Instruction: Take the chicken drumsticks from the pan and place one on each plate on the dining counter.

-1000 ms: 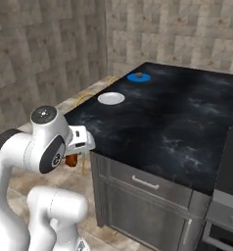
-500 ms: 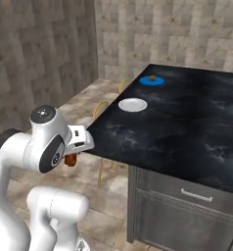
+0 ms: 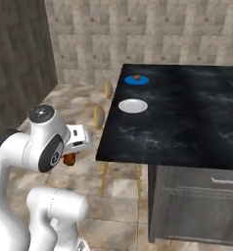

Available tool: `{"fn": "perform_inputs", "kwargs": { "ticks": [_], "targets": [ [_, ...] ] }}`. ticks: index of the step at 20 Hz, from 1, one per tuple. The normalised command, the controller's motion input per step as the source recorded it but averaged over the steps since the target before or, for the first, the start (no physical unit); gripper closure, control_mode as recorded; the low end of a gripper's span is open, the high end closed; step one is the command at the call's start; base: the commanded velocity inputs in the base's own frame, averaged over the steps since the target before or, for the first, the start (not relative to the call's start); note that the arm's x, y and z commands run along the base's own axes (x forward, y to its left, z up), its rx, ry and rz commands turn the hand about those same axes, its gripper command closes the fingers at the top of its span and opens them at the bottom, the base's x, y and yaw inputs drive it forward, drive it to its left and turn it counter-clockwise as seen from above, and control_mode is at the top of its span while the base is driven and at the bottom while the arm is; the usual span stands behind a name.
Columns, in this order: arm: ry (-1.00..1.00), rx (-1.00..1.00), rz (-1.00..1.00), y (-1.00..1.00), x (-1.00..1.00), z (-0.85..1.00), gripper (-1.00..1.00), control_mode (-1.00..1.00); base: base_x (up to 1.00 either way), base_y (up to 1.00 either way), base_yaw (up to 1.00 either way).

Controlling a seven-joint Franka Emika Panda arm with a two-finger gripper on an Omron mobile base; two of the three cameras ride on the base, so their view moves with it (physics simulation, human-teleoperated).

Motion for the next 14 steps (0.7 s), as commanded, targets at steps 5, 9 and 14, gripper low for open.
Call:
{"fn": "perform_inputs", "kwargs": {
  "ticks": [5, 9, 14],
  "targets": [
    [0.00, 0.00, 0.00, 0.00, 0.00, 0.00, 1.00, 1.00, 0.54, 1.00, -0.63],
    [0.00, 0.00, 0.00, 0.00, 0.00, 0.00, 1.00, 1.00, 0.52, 1.00, -0.64],
    [0.00, 0.00, 0.00, 0.00, 0.00, 0.00, 1.00, 1.00, 0.46, 0.93, -0.61]
  ]
}}
